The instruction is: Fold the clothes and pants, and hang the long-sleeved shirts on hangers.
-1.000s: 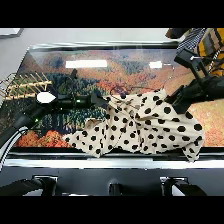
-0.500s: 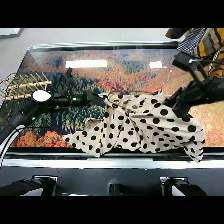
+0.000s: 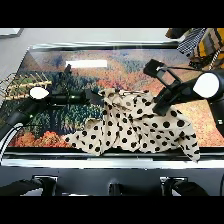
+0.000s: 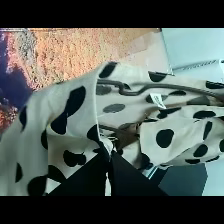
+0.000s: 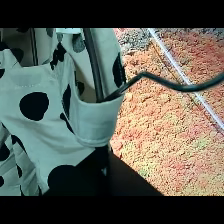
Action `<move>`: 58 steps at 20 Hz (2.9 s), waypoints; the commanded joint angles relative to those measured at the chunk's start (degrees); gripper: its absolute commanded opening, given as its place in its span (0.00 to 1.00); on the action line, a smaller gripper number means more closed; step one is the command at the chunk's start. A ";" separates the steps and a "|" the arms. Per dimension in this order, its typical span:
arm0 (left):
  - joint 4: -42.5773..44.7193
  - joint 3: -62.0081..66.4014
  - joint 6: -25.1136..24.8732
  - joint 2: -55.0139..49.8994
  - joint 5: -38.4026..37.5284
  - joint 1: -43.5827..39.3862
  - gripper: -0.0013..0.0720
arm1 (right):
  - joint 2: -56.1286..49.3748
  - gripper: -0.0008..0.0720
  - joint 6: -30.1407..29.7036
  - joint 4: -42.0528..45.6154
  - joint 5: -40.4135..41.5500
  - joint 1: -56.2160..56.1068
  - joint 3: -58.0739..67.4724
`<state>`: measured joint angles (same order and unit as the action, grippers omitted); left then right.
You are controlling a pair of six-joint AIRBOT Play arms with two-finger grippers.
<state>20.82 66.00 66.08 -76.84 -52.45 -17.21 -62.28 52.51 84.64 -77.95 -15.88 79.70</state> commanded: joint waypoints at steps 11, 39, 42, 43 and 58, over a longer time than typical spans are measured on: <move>19.65 22.47 11.32 5.29 -16.41 -0.02 0.04 | -6.84 0.03 4.13 -6.03 12.83 -10.49 -0.20; 33.09 12.90 -22.10 10.21 -28.74 1.77 0.85 | -2.73 0.03 -35.04 -25.49 2.80 1.33 2.25; 33.66 12.46 -34.12 9.64 -27.19 1.77 0.85 | -3.74 0.03 -37.55 -28.50 1.73 1.33 1.22; 33.66 12.46 -35.65 9.25 -26.14 1.77 0.85 | -4.09 0.03 -38.25 -28.50 1.64 1.33 1.11; 26.18 12.48 -43.06 1.31 -22.91 -0.72 0.04 | -4.26 0.03 -38.36 -30.56 2.67 1.33 1.11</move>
<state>47.64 78.46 24.53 -75.13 -76.23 -17.72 -66.52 13.96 54.59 -75.18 -14.52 80.84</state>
